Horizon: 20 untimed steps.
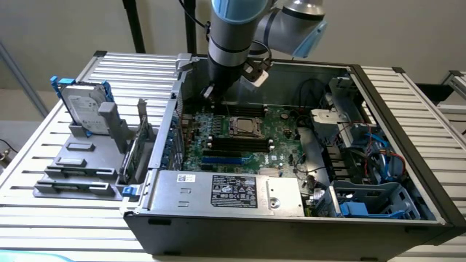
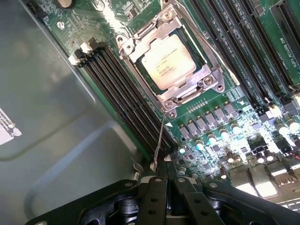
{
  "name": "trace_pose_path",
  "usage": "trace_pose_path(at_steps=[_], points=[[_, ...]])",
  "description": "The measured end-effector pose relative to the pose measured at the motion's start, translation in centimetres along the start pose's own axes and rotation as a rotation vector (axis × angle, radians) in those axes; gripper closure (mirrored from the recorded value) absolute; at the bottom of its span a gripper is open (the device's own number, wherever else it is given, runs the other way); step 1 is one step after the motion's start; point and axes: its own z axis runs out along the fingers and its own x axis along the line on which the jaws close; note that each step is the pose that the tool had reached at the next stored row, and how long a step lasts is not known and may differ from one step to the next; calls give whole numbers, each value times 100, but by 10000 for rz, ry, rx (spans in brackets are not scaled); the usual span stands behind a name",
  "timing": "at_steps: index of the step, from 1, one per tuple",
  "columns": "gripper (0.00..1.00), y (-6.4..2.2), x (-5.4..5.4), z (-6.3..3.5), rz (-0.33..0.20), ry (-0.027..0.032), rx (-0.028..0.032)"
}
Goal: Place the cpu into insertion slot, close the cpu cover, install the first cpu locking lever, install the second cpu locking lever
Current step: 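Install the first cpu locking lever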
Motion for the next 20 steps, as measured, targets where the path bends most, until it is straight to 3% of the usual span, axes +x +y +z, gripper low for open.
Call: trace_pose_path(at_steps=[10,15,19,20], points=[[89,125,93,-13,-114,265,-372],[89,204,149,-16,-245,455,-651],[89,213,147,1,-369,584,-958],[89,214,144,10,-389,608,-1007]])
